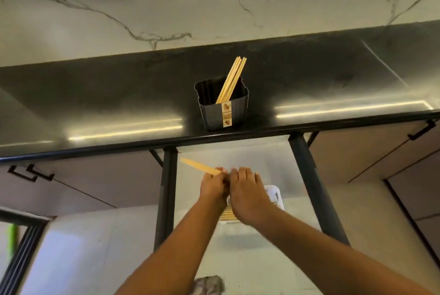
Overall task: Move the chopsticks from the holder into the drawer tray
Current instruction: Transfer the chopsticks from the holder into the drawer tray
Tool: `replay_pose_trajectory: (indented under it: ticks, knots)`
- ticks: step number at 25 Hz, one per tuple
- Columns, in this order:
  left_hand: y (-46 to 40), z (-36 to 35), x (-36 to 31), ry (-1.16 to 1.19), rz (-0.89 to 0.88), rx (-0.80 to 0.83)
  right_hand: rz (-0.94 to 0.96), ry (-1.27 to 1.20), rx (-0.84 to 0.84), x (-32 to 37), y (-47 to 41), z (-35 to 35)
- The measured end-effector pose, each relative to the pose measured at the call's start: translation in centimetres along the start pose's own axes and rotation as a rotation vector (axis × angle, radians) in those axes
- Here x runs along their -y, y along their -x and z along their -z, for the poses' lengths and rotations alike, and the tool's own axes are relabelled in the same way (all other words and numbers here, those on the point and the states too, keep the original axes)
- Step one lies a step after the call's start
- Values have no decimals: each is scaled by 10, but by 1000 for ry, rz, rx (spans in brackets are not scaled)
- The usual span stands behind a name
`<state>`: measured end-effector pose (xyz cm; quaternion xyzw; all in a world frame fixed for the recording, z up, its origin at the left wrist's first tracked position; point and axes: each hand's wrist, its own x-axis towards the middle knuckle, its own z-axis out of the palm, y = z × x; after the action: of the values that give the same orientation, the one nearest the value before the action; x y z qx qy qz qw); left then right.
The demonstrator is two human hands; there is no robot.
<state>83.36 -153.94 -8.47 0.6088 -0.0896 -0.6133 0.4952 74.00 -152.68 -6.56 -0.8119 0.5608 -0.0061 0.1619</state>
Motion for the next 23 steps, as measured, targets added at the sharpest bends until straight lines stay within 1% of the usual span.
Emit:
replay_pose_trajectory:
  ticks: [2,4,5,7,8,11,13,14,15,16,17,19,20,22,23]
  knots:
    - [-8,6,28,94,124,-51,-1,87,52,-11,11,-47]
    - [-18,16,40,168,213,-79,89,102,93,-26,18,-66]
    - [-23,24,42,203,243,-97,139,103,63,-36,19,-71]
    - [-39,45,43,210,235,-187,224,234,27,-56,18,-82]
    - [-44,57,42,199,232,-218,237,244,71,-66,15,-85]
    - [-59,92,39,147,173,-323,237,298,169,-95,-1,-93]
    - [-73,110,41,266,163,-405,167,348,230,-110,-9,-98]
    - [-79,113,44,45,140,-373,147,363,265,-115,-13,-102]
    - [-79,114,40,52,179,-404,134,364,299,-117,-16,-105]
    - [-78,113,47,-418,147,-347,121,359,327,-116,-20,-108]
    - [-76,112,50,-236,164,-355,106,350,347,-114,-25,-110]
    - [-71,108,58,-629,31,-207,74,347,366,-109,-36,-116]
    - [-71,105,59,-757,16,-135,53,342,366,-108,-40,-118]
    - [-76,105,63,-808,33,-48,53,353,347,-109,-46,-122]
    - [-79,106,66,-792,22,-26,78,364,322,-110,-47,-123]
